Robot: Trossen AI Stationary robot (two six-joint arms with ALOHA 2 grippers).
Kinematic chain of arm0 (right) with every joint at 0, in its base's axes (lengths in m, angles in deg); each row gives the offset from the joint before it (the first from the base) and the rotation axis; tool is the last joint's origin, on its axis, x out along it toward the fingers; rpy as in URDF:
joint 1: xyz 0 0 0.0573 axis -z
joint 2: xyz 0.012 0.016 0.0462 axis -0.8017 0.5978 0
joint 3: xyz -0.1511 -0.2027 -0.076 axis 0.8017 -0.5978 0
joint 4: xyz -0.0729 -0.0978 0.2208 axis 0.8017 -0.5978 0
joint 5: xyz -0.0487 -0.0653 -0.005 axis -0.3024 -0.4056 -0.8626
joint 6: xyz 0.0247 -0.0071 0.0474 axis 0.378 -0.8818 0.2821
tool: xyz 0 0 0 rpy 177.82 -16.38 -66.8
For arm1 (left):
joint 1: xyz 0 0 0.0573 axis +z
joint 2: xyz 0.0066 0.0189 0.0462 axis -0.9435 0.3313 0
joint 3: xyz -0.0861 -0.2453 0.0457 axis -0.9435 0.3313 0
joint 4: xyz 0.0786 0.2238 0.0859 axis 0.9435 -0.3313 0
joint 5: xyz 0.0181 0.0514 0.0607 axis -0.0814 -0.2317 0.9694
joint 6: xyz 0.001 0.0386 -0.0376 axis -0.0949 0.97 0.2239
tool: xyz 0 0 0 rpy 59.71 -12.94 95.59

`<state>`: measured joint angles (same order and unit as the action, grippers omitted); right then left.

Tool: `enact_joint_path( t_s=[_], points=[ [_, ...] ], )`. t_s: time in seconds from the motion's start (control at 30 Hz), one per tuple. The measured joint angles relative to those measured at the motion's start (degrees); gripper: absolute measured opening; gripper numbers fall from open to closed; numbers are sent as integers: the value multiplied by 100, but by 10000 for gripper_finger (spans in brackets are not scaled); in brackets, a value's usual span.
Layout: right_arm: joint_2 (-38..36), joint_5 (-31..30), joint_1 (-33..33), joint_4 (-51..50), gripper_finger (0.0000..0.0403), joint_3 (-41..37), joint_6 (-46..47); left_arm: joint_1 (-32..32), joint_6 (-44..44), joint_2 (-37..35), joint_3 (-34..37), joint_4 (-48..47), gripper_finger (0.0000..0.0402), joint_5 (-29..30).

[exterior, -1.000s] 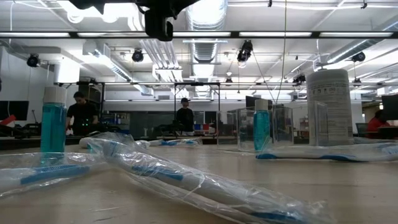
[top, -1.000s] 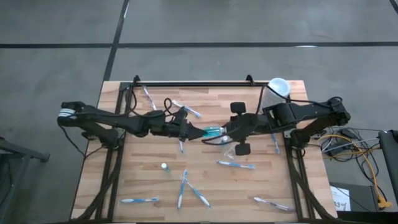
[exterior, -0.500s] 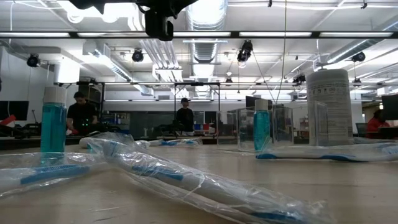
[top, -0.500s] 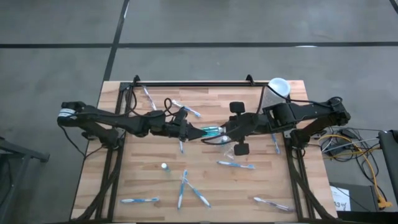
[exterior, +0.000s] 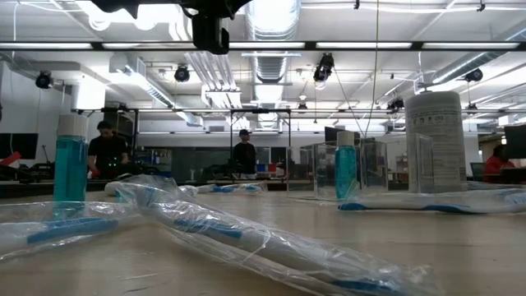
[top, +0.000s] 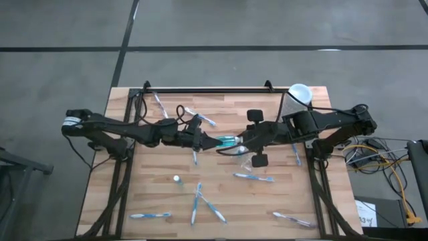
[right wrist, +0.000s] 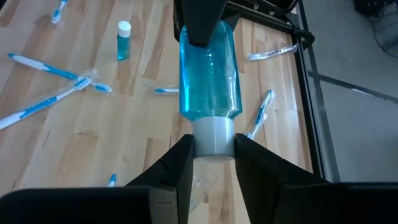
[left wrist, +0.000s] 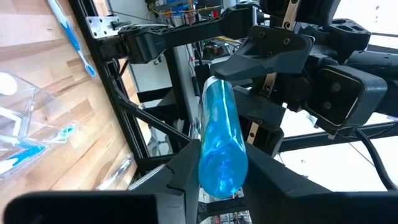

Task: Pick & Place toothbrushing station
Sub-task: Put the blue mouthwash into the middle section of the transparent organizer

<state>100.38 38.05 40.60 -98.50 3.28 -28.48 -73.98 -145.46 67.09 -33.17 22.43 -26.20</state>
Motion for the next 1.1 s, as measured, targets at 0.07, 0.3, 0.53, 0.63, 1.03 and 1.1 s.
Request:
enact_joint_path(
  t_s=[0.07,0.3,0.53,0.63,1.03,1.1],
  points=[
    [0,0,0,2,98,-1,14,0,2,0,0,0,94,0],
    [0,0,0,1,98,-1,19,2,18,0,0,-2,96,31],
    [2,-2,0,4,117,-1,440,2,15,0,0,-2,96,32],
    [2,-6,0,34,132,-1,658,9,13,2,0,-52,96,53],
    [2,-9,-2,22,198,-1,1097,7,9,4,0,-18,96,53],
    [2,-9,-4,16,208,-1,1082,7,9,4,0,-17,96,51]
  ],
)
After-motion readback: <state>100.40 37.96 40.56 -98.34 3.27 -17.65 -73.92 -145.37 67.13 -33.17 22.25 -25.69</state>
